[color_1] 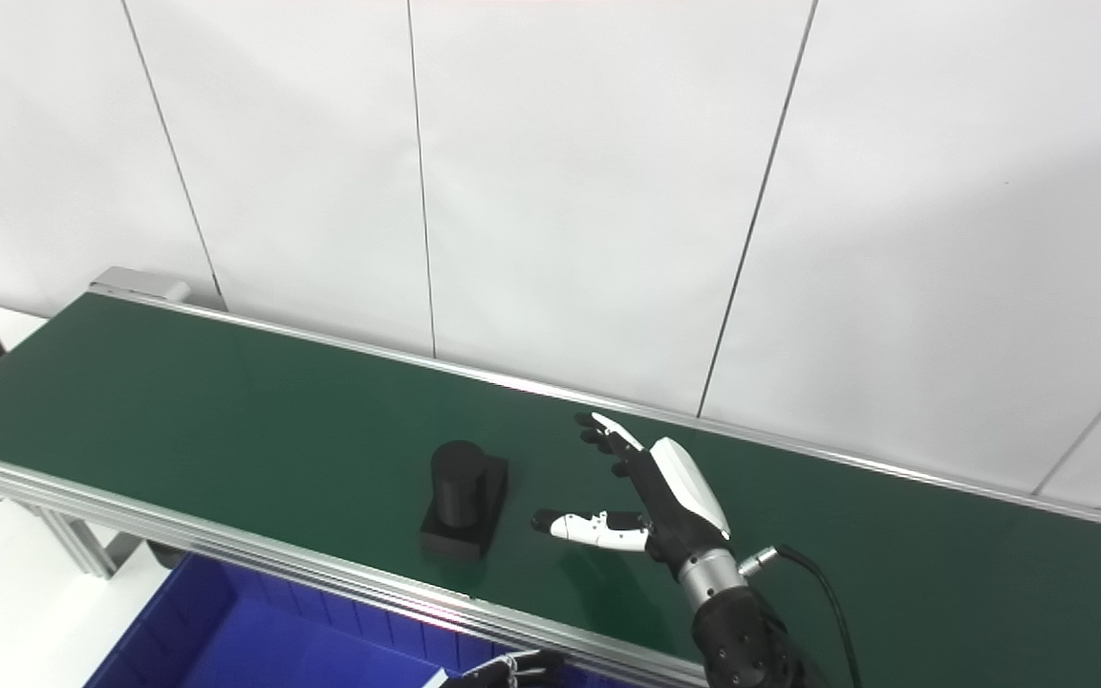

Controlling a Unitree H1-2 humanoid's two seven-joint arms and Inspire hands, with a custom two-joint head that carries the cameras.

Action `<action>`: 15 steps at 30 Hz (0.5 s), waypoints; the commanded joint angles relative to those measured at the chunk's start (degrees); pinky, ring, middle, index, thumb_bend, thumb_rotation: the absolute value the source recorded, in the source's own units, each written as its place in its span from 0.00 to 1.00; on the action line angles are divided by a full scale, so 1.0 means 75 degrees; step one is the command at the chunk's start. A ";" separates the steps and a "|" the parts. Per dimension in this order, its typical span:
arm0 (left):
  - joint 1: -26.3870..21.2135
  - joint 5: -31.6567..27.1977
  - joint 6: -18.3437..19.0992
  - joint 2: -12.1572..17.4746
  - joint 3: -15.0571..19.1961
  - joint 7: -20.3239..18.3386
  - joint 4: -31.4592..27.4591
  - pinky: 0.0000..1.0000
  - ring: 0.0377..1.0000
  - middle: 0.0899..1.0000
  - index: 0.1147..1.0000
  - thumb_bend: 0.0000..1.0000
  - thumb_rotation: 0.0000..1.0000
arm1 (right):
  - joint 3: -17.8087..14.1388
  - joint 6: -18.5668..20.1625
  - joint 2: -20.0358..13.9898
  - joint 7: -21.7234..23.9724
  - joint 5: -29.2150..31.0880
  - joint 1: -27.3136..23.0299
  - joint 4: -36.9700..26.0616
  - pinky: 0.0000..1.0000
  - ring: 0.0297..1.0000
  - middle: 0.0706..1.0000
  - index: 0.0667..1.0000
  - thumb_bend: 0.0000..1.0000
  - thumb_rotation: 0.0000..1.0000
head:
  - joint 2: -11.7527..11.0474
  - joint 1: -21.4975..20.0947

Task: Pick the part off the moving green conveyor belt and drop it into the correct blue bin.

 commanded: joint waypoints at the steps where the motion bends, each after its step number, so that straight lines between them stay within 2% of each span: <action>1: -0.0073 0.0019 -0.0308 -0.0088 -0.0041 0.0077 -0.0143 0.67 0.75 0.78 0.80 1.00 0.24 | 0.0009 -0.0391 0.0120 -0.0129 0.0018 -0.0432 -0.0073 0.79 0.87 0.86 0.89 0.74 0.45 | 0.0000 0.0006; 15: -0.0057 0.0087 -0.0337 -0.0154 -0.0109 0.0155 -0.0158 0.67 0.75 0.78 0.80 1.00 0.24 | 0.0114 -0.0359 0.0256 -0.0112 0.0008 -0.0679 0.0398 0.80 0.88 0.86 0.89 0.76 0.42 | 0.0040 0.0080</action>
